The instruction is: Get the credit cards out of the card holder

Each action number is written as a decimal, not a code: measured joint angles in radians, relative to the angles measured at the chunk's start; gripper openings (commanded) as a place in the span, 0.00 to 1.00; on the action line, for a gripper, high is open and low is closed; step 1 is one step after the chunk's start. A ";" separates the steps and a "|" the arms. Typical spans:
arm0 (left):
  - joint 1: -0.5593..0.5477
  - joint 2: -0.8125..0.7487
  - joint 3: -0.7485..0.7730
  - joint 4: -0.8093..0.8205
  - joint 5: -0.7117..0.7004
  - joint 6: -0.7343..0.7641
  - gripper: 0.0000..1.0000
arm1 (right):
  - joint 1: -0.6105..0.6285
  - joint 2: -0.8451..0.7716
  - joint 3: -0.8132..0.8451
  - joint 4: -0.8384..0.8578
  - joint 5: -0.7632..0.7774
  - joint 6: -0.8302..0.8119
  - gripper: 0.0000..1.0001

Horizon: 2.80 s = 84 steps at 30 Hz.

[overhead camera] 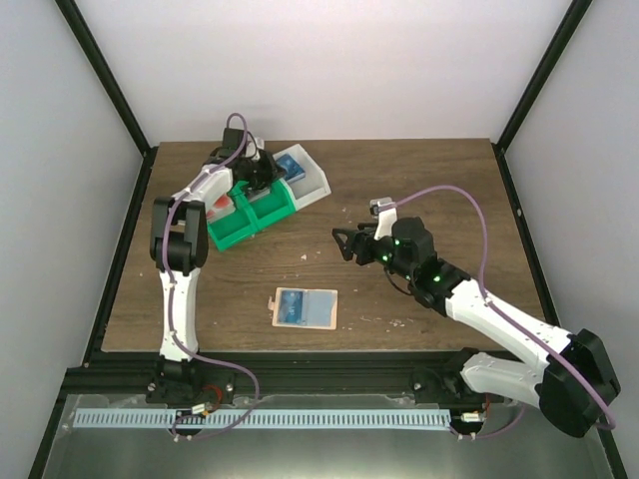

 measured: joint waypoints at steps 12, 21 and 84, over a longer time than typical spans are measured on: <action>0.000 0.042 0.056 0.004 0.005 -0.026 0.13 | 0.000 -0.018 -0.011 -0.005 0.013 -0.004 0.86; 0.000 0.062 0.096 -0.003 0.004 -0.042 0.13 | 0.000 -0.076 -0.011 -0.008 0.034 -0.004 0.86; -0.224 -1.351 -1.571 0.418 0.132 -0.149 0.76 | 0.282 0.211 -0.179 0.006 -0.135 0.430 0.36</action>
